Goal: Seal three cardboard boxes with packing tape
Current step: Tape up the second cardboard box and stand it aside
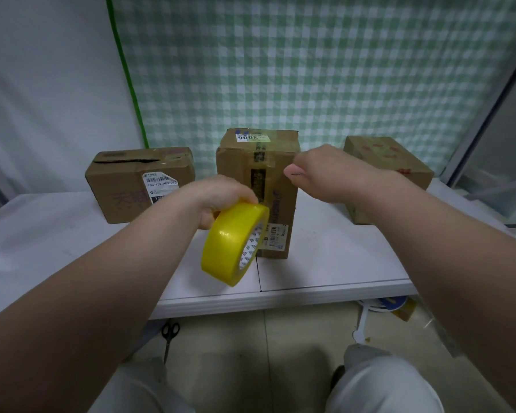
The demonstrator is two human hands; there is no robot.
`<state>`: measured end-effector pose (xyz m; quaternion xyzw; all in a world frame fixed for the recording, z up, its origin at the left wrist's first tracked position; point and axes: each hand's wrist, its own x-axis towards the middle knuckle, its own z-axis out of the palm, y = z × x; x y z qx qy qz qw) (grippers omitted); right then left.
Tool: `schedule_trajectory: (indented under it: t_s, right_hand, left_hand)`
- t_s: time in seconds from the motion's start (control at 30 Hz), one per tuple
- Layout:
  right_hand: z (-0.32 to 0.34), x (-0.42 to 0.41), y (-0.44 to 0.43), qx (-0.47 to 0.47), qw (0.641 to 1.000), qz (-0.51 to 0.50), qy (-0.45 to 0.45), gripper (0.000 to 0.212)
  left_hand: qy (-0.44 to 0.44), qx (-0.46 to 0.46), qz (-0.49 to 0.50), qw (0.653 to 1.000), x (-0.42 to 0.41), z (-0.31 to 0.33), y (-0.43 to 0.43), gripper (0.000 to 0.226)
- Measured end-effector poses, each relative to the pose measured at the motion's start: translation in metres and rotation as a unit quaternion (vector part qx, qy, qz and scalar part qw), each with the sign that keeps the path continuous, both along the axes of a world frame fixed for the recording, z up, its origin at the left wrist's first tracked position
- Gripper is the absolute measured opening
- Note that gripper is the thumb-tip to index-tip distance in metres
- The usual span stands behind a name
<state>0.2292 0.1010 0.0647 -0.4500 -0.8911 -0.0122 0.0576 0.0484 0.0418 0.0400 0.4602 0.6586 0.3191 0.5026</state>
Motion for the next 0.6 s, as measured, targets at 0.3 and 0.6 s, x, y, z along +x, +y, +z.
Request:
schedule_trajectory:
  t_s: [0.3, 0.6]
  right_hand:
    - [-0.051, -0.013, -0.032, -0.313, 0.846, -0.051, 0.429, 0.033]
    - [-0.102, -0.042, -0.054, -0.349, 0.730, -0.096, 0.580, 0.016]
  left_hand:
    - [-0.078, 0.059, -0.005, 0.995, -0.008, -0.028, -0.017, 0.018]
    - [-0.072, 0.146, 0.065, 0.984, -0.011, -0.058, -0.041, 0.020]
